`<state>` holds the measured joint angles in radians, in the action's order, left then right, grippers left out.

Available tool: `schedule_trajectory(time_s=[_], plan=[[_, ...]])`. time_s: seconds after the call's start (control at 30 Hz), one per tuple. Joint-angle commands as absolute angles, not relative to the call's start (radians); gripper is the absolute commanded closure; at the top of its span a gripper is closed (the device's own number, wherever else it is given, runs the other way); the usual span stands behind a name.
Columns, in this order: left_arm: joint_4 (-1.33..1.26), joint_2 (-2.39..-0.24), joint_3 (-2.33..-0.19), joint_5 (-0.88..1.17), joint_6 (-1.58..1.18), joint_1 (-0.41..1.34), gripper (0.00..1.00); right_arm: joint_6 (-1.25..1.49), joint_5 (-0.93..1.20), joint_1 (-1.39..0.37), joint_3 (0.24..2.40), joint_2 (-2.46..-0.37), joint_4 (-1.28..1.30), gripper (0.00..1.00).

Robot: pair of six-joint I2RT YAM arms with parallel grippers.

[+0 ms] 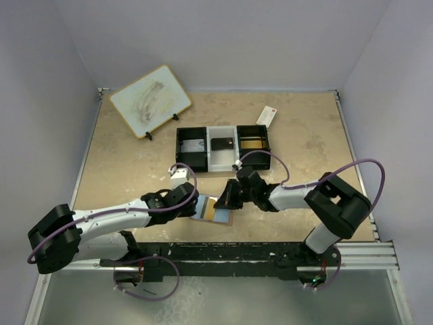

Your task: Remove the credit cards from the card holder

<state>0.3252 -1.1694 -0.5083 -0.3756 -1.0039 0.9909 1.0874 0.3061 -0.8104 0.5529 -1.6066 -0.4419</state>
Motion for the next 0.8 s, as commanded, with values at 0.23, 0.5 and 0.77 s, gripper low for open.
schedule_trajectory(time_s=[0.23, 0.5, 0.77], plan=[[0.245, -1.267, -0.664, -0.334, -0.923, 0.993, 0.79, 1.070, 0.286, -0.808, 0.566, -1.577, -0.455, 0.95], [0.260, -1.299, -0.591, -0.352, -0.972, 0.992, 0.89, 1.113, 0.281, -0.808, 0.535, -1.591, -0.551, 0.83], [0.272, -1.248, -0.516, -0.358, -0.989, 0.992, 0.91, 1.142, 0.298, -0.808, 0.510, -1.601, -0.621, 0.75]])
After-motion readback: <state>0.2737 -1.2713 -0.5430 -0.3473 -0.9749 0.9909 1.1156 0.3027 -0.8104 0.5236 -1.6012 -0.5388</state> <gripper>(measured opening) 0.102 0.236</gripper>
